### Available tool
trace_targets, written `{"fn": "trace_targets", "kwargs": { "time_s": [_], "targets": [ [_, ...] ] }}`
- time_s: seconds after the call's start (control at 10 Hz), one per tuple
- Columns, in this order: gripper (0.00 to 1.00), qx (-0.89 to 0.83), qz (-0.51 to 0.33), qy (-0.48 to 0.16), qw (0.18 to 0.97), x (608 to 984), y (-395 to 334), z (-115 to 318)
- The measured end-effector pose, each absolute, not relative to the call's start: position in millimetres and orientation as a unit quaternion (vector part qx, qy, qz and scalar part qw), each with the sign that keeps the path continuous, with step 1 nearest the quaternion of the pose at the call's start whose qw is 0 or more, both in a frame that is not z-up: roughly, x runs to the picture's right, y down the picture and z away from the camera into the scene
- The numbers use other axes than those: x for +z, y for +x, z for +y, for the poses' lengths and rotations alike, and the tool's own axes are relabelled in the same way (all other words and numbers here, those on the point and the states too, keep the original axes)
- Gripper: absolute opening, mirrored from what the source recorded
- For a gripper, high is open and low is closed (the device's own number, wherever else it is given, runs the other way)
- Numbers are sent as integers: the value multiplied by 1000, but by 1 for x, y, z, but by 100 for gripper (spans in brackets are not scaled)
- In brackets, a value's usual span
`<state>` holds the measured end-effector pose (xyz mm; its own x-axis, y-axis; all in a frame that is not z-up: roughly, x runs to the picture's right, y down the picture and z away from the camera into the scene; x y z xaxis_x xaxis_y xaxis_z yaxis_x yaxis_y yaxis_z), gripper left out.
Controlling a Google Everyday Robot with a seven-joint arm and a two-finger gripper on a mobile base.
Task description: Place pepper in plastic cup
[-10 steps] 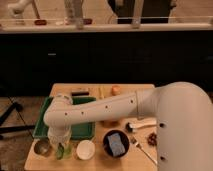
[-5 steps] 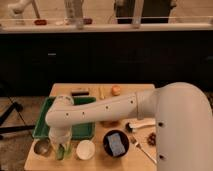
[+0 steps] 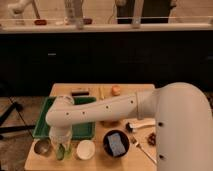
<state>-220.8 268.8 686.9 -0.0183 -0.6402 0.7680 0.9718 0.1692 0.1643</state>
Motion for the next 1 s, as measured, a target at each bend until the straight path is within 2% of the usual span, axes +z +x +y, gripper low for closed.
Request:
{"fn": "trace_targets", "kwargs": {
  "time_s": [0.5,0.8,0.9,1.0],
  "targets": [
    [5,-606,-377,-220,665,687,-221,269],
    [0,-606,-377,-220,665,687,-221,269],
    [4,-606,-377,-220,665,687,-221,269],
    [13,-606,-377,-220,665,687,-221,269]
  ]
}}
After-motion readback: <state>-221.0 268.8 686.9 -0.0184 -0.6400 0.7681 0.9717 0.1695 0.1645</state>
